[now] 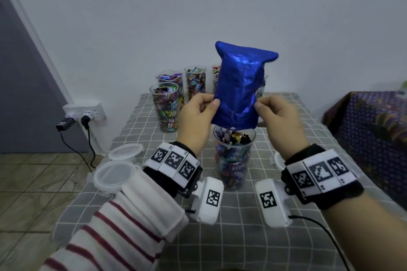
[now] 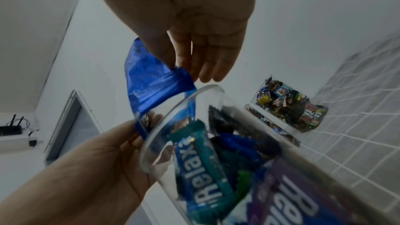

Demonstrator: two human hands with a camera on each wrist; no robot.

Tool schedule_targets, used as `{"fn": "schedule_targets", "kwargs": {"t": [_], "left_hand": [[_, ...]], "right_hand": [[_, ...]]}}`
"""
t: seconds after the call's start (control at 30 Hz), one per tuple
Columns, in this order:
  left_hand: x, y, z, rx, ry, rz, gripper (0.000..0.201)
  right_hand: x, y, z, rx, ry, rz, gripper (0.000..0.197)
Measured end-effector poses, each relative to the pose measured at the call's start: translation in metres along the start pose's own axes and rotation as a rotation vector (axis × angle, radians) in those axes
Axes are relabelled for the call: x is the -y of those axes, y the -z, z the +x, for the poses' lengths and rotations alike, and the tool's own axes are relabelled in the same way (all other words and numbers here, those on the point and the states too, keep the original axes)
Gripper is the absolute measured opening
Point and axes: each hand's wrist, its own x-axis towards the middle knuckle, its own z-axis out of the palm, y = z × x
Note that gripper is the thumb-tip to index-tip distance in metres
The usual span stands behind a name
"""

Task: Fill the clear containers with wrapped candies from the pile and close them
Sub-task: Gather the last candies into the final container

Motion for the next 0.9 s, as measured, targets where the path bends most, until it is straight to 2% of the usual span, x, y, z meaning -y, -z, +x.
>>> {"fn": "schedule_targets", "kwargs": {"t": [0.17, 0.3, 0.43, 0.5, 0.53, 0.6, 0.67, 0.73, 0.9], "left_hand": [[-0.001, -0.011, -0.010, 0.063, -0.030, 0.051, 0.021], [-0.003, -0.004, -0.006, -0.034, -0.070, 0.041, 0.023], [-0.002, 0.000, -0.004, -0.071, -0.090, 0.091, 0.021], [-0.002, -0.001, -0.005, -0.069, -0.093, 0.115, 0.021], [-0.002, -0.001, -0.005, -0.076, -0.094, 0.115, 0.022], [-0.001, 0.003, -0.003, -0.090, -0.090, 0.103, 0.024], [-0.001, 0.005, -0.002, -0.096, -0.085, 0.096, 0.025], [-0.001, 0.004, -0.003, -0.083, -0.084, 0.100, 0.025], [-0.003, -0.003, -0.011, 0.008, -0.115, 0.170, 0.024]], "right_hand": [[0.002, -0.010, -0.004, 0.049, 0.049, -0.095, 0.027], [0.006, -0.005, -0.004, 0.006, 0.006, -0.015, 0.027], [0.011, -0.003, -0.008, 0.124, -0.035, -0.018, 0.008], [0.011, -0.005, -0.010, 0.100, -0.036, -0.067, 0.025], [0.011, -0.005, -0.010, 0.069, -0.038, -0.050, 0.028], [0.013, -0.001, -0.010, 0.028, -0.032, -0.027, 0.016], [0.012, 0.002, -0.009, 0.002, -0.030, -0.021, 0.022], [0.012, 0.001, -0.009, 0.009, -0.018, -0.026, 0.019], [0.012, -0.008, -0.015, 0.062, -0.009, -0.049, 0.023]]}}
